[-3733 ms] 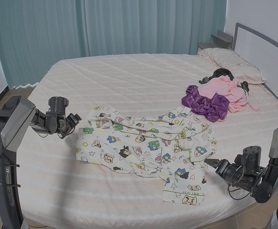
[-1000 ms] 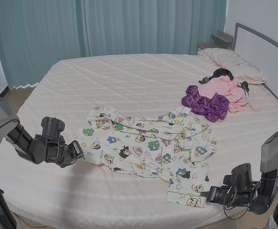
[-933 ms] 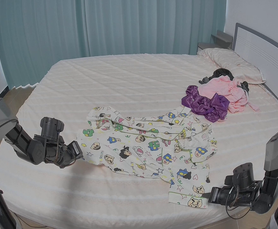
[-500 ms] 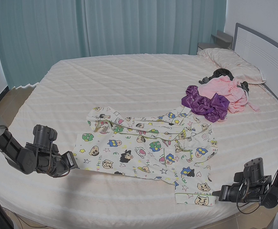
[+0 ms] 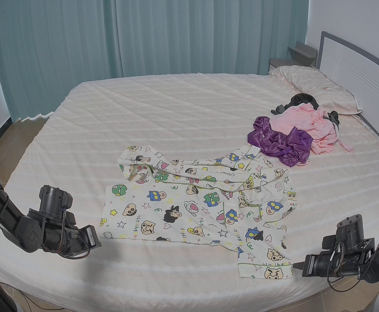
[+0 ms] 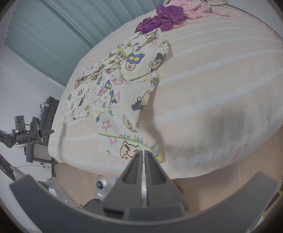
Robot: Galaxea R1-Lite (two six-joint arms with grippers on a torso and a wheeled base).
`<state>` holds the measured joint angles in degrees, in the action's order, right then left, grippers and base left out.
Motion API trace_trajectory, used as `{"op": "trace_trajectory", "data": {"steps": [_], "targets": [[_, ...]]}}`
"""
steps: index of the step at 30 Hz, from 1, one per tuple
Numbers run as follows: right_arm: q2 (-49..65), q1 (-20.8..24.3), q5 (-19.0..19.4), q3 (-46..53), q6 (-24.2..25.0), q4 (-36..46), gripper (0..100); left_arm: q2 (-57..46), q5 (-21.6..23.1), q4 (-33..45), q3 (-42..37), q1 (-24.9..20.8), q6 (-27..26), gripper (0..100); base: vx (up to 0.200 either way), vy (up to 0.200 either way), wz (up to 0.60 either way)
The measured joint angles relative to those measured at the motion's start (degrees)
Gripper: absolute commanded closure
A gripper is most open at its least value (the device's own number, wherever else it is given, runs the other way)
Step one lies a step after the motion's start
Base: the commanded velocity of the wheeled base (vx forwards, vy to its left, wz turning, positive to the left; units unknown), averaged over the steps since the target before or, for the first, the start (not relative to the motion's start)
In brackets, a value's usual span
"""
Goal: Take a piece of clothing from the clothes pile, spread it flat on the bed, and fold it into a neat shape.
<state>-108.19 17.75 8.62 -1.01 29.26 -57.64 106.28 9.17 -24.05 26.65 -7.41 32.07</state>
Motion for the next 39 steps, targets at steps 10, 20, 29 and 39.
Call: {"op": "trace_trajectory", "data": {"steps": [10,20,29,39], "targets": [[0.3,0.3,0.8,0.0,0.0,0.2,0,1.7,0.7,-0.4,2.3,0.4,0.0,0,0.0,0.0,0.0],[-0.1,0.5,1.3,0.0,0.1,0.4,0,11.6,0.5,-3.0,9.5,0.5,0.5,0,0.0,0.0,0.0],[-1.6,1.2,1.3,0.0,0.1,0.4,0,17.9,-0.3,-3.5,16.8,0.3,5.9,100,0.0,0.0,0.0],[-4.5,3.3,1.1,0.0,0.1,-0.5,0,19.5,-1.4,-3.3,18.3,-0.1,7.9,100,0.0,0.0,0.0]]}}
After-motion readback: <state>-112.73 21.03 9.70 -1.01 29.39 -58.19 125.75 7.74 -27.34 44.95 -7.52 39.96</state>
